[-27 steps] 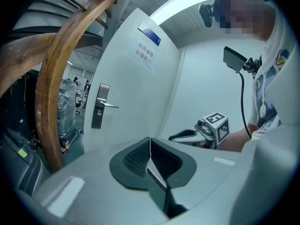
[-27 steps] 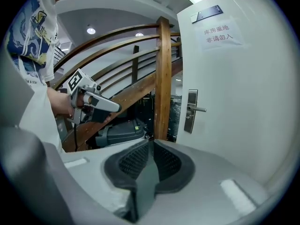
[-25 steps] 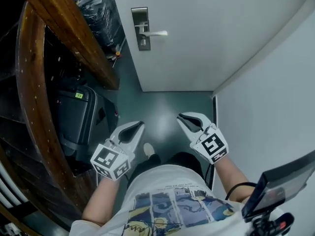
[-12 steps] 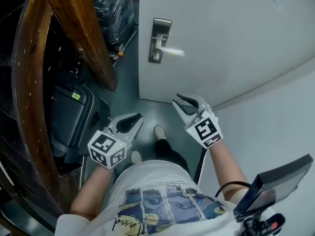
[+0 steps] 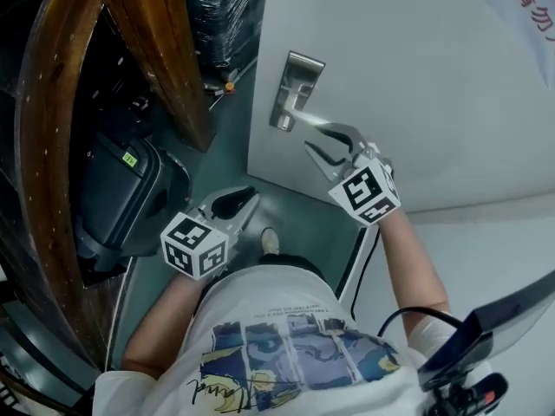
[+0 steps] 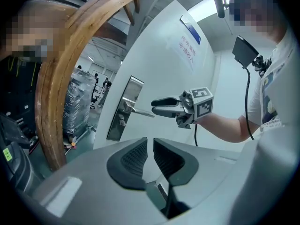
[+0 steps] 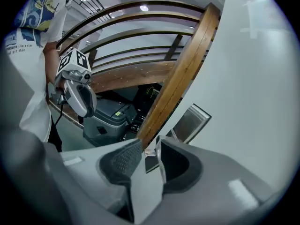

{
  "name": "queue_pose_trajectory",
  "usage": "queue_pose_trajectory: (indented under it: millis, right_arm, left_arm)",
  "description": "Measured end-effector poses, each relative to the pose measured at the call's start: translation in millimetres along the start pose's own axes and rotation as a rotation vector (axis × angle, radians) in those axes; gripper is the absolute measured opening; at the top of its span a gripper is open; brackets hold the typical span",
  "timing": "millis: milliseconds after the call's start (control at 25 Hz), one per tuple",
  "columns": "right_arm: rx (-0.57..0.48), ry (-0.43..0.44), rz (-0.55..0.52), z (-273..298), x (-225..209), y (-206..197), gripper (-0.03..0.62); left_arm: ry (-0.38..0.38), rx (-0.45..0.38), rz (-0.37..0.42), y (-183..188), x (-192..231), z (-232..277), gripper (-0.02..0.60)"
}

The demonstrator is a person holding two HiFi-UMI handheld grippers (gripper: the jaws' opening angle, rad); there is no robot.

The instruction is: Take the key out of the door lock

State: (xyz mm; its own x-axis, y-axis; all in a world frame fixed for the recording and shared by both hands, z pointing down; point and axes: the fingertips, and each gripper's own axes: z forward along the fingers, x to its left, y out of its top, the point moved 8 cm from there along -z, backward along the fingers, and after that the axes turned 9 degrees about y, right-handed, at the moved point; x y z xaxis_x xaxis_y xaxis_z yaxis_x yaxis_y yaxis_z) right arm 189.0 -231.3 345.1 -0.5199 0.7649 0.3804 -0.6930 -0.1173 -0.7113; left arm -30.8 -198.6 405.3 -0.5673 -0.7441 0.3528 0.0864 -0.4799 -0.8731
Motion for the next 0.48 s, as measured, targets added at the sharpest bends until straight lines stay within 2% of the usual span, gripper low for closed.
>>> queue_pose_trajectory:
  millis: [200, 480]
  right_arm:
    - [0.047, 0.091, -0.063, 25.4, -36.1, -7.7, 0.126]
    - [0.082, 0.258, -0.097, 56.7, -48.8, -17.2, 0.129]
  left_arm:
    - [0.047, -0.004, -0.029, 2.5, 5.5, 38.2, 0.06]
    - [0.098, -0.022, -0.089, -0.9, 14.2, 72.7, 0.077]
